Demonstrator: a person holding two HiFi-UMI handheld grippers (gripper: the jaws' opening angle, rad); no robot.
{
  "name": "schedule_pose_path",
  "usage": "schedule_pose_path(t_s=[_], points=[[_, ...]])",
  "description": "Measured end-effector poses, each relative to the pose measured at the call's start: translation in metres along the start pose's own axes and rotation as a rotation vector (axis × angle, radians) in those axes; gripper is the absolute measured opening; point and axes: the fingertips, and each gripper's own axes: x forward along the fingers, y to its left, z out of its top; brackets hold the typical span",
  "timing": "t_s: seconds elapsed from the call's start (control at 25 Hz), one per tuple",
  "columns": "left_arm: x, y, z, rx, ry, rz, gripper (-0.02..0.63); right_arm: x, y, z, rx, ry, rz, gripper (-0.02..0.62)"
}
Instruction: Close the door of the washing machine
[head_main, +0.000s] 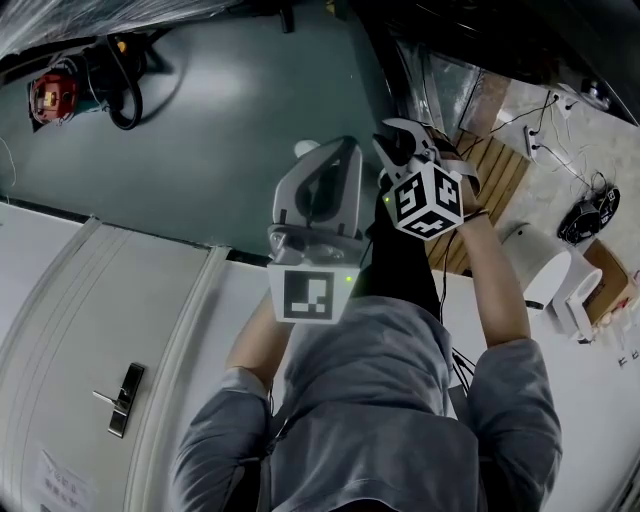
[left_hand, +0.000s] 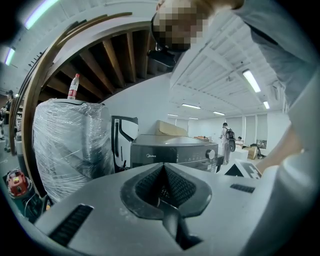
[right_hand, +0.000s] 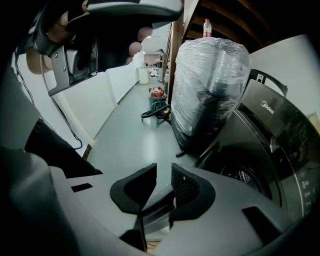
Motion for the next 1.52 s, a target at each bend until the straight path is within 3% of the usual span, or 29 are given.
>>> schedule_pose_path(t_s=[0.56,1.12,1.52], points=[[0.02,-0.037,0.005,0.013,-0.004,-0.056,-0.002,-0.036,-0.047,-0.062,0.223,0.009,-0.224,0.073],[0.045,-0.073,0.004,0.019,0.006,-0.089,-0.002,-0.057,-0.078,-0.119,0.397,-0.01,-0.34,0.061],[0.059,-0.094,-0.008,0.007,0.024,-0.099,-0.002,-0.065,-0.108,-0.158,0.549,-0.066,-0.498,0.034]])
